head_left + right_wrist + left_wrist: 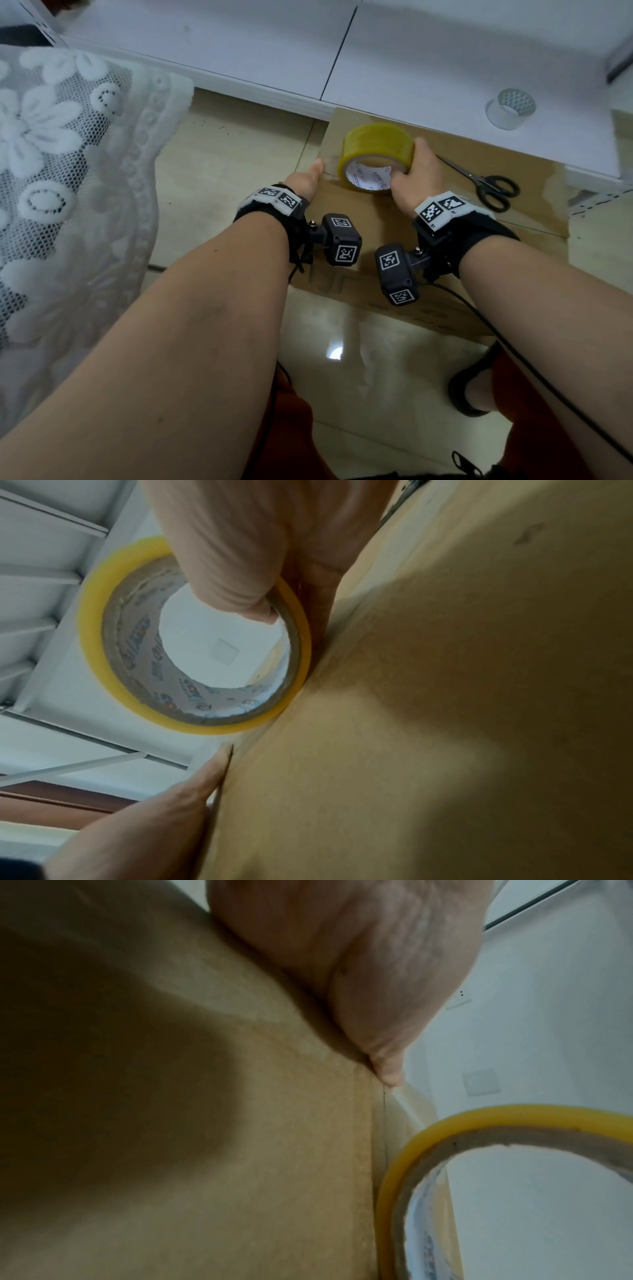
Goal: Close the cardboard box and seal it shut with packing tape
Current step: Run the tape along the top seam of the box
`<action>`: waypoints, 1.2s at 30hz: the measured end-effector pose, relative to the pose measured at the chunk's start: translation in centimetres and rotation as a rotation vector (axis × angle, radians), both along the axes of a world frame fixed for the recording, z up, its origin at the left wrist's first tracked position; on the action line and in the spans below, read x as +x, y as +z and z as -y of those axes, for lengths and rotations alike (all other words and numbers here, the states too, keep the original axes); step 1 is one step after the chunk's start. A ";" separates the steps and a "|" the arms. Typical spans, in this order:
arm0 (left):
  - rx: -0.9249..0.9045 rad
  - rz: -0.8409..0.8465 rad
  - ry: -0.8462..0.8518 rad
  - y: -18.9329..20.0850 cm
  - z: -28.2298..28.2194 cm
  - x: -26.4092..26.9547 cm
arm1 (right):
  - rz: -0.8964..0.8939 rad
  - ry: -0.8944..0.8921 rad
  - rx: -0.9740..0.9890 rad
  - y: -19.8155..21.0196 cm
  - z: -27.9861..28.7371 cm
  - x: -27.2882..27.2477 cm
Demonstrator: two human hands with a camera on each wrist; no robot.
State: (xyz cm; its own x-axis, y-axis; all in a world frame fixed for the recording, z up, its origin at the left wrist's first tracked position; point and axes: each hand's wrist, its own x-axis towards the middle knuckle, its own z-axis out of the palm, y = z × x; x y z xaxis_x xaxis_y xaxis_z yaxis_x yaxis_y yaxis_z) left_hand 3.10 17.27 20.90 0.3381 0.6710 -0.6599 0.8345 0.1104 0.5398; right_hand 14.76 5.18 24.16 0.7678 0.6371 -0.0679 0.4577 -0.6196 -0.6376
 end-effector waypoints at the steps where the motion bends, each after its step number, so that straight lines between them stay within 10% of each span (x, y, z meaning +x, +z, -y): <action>1: 0.005 0.003 0.002 -0.1 0.0 0.0 | 0.000 0.002 -0.003 0.0 0.0 0.0; 29: 0.055 -0.035 0.012 -0.8 -0.4 0.1 | 0.062 0.059 -0.103 1.9 2.7 1.7; 36: 0.655 -0.012 -0.316 -0.3 2.3 -0.2 | 0.061 0.044 -0.096 2.1 2.6 1.5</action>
